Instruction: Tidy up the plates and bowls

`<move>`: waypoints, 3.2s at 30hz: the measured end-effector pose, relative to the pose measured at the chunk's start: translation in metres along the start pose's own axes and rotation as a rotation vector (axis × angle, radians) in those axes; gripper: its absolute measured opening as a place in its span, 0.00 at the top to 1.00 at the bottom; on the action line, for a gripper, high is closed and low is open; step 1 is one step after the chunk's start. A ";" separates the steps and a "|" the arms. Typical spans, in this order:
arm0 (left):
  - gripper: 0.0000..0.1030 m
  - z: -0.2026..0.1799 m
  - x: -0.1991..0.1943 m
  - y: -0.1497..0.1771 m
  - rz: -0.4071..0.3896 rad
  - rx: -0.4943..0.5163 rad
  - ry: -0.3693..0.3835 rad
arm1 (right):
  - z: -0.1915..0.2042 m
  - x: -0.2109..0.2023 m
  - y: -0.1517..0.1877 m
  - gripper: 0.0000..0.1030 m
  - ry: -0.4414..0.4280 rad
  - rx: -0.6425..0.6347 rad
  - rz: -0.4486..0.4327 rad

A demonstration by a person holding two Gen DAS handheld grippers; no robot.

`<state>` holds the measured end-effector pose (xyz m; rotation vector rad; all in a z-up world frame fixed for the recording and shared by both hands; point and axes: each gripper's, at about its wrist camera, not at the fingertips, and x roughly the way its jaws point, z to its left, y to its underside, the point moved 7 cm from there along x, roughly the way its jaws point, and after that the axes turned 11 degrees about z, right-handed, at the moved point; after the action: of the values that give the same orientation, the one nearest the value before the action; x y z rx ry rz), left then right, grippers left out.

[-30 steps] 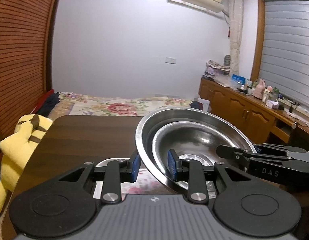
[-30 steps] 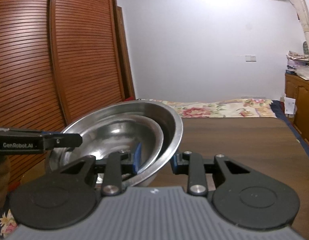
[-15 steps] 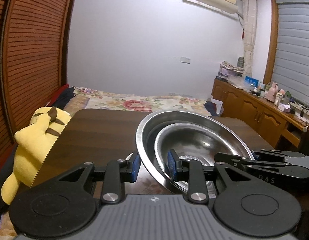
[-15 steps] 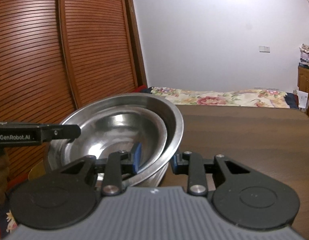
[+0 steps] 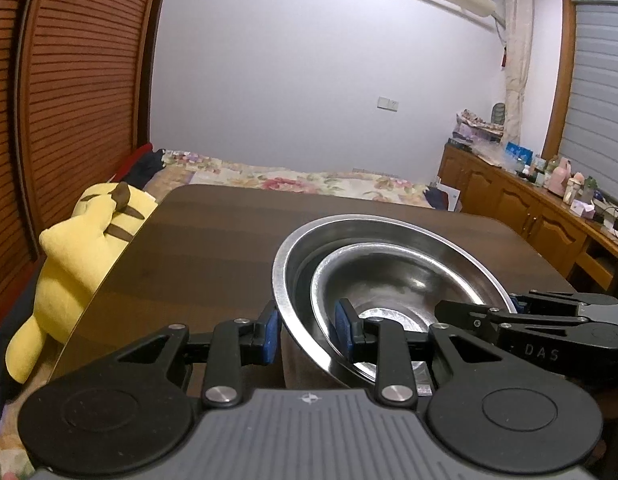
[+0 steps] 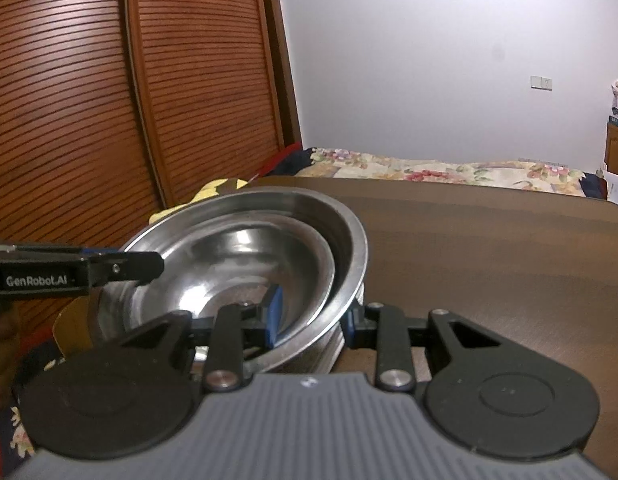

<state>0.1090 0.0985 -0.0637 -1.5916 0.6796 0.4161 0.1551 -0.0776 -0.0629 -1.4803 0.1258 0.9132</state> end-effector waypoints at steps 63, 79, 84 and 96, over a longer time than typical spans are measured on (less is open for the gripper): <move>0.00 -0.070 -0.043 -0.025 -0.139 0.108 -0.089 | -0.038 -0.093 -0.014 0.00 0.299 0.113 -0.214; 0.00 -0.083 -0.055 -0.012 -0.139 0.133 -0.127 | -0.044 -0.100 0.001 0.00 0.342 0.139 -0.199; 0.00 -0.082 -0.054 -0.002 -0.125 0.119 -0.132 | -0.042 -0.102 0.006 0.00 0.346 0.137 -0.199; 0.00 -0.081 -0.054 0.013 -0.108 0.123 -0.144 | -0.036 -0.102 0.018 0.00 0.336 0.140 -0.177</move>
<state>0.0503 0.0284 -0.0281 -1.4592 0.4978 0.3969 0.0925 -0.1571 -0.0219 -1.4776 0.2944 0.4991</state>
